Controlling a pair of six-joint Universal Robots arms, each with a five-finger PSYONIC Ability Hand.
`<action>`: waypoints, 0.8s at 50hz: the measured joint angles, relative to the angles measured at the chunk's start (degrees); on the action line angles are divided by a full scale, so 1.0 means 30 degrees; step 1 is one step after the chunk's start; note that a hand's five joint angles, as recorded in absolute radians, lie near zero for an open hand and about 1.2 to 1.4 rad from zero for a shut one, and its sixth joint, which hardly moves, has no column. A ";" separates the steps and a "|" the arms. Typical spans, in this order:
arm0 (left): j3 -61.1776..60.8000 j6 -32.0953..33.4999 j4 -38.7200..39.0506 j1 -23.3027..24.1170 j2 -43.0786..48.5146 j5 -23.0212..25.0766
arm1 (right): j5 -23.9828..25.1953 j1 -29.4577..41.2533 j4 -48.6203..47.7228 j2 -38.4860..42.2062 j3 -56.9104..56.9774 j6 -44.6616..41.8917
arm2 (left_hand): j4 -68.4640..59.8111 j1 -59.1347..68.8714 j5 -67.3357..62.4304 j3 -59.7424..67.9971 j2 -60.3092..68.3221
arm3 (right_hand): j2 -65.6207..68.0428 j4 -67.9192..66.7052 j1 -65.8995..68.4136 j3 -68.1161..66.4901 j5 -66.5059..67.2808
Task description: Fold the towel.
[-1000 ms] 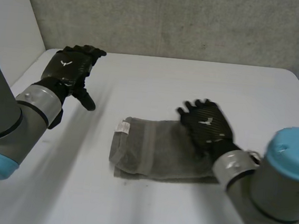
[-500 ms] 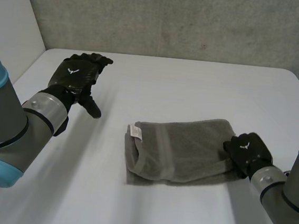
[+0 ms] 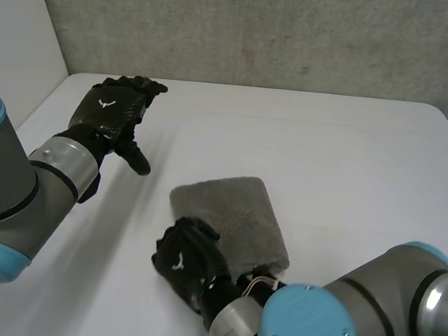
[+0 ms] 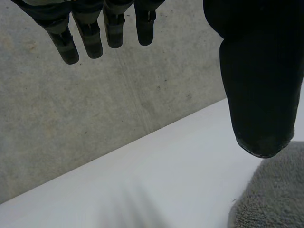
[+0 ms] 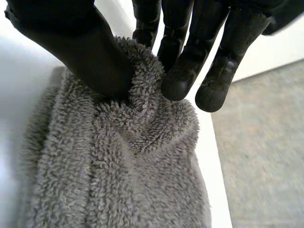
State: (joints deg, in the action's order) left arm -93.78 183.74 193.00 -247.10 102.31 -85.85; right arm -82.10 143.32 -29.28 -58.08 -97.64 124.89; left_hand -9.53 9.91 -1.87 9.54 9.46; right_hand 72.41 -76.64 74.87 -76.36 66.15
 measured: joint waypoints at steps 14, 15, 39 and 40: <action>0.0679 -0.0073 -0.0160 0.0833 -0.0004 -0.0079 | 0.0047 -0.4476 0.0140 -0.5426 -0.1151 0.9570 | 0.0000 0.0000 0.0000 0.0000 0.0000 | -1.9390 2.0649 -2.0428 2.0888 -2.0890; 0.0744 -0.0087 -0.0193 0.0933 0.0037 -0.0099 | 0.0047 -0.4712 0.0269 -0.5614 -0.1159 1.0006 | 0.0000 0.0000 0.0000 0.0000 0.0000 | -1.9390 2.0647 -2.0429 2.0888 -2.0890; 0.3000 -0.3499 -0.3422 0.6245 0.6500 -0.5706 | 0.1004 -0.7913 0.9632 -0.2381 0.3469 1.4701 | -0.0240 0.0009 0.0000 0.0232 0.0258 | -1.9390 2.0649 -2.0434 2.0890 -2.0890; 0.2994 -0.3575 -0.3423 0.6271 0.6860 -0.5737 | 0.1002 -0.7888 0.9890 -0.1882 0.3798 1.4676 | -0.0229 0.0009 0.0000 0.0232 0.0250 | -1.9390 2.0649 -2.0434 2.0890 -2.0890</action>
State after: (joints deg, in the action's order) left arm -84.80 173.01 182.73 -228.28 122.89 -103.06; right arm -79.09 119.65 0.39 -63.73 -86.24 168.91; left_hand -10.21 9.94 -1.87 10.23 10.21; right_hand 14.24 -14.69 13.57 -13.69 3.48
